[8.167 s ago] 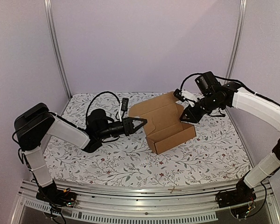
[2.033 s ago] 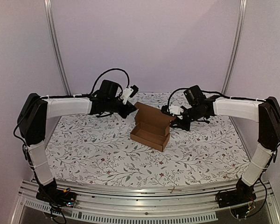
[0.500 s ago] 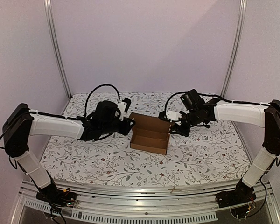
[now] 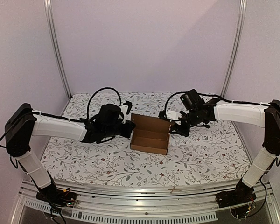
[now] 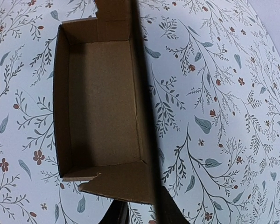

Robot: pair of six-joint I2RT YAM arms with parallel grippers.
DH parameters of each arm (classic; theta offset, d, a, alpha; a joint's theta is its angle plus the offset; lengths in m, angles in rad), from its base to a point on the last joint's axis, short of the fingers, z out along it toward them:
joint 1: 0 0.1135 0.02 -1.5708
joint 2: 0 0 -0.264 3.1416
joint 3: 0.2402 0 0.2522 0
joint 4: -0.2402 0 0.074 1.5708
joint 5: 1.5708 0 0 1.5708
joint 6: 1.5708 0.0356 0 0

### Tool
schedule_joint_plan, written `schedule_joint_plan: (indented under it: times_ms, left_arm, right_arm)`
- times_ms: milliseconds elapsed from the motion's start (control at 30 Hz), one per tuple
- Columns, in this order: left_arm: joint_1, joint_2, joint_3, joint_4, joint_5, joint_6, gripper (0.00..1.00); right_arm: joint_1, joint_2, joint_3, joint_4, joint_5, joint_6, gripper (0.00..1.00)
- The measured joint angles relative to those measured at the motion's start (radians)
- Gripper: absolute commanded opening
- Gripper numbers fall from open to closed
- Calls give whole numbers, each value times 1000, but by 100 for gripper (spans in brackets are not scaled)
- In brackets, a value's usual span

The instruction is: Fold the paper box

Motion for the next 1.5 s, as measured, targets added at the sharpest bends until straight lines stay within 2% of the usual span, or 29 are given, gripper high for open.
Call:
schedule_joint_plan:
  times_ms: [367, 767, 1167, 1400, 1500]
  left_arm:
    - [-21, 25, 0, -10, -97, -36, 1]
    - [-77, 39, -40, 37, -191, -32, 0]
    - [-126, 18, -236, 147, -216, 1, 20]
    - [-151, -92, -324, 146, -212, 13, 24]
    - [-174, -198, -383, 129, -196, 9, 24]
  right_arm:
    - [50, 0, 0, -4, 69, 17, 20]
    - [160, -42, -79, 24, 208, -88, 20]
    - [189, -58, -141, 41, 240, -187, 36]
    - [192, -71, -152, 26, 192, -214, 39]
    - [197, -71, -154, 22, 190, -228, 40]
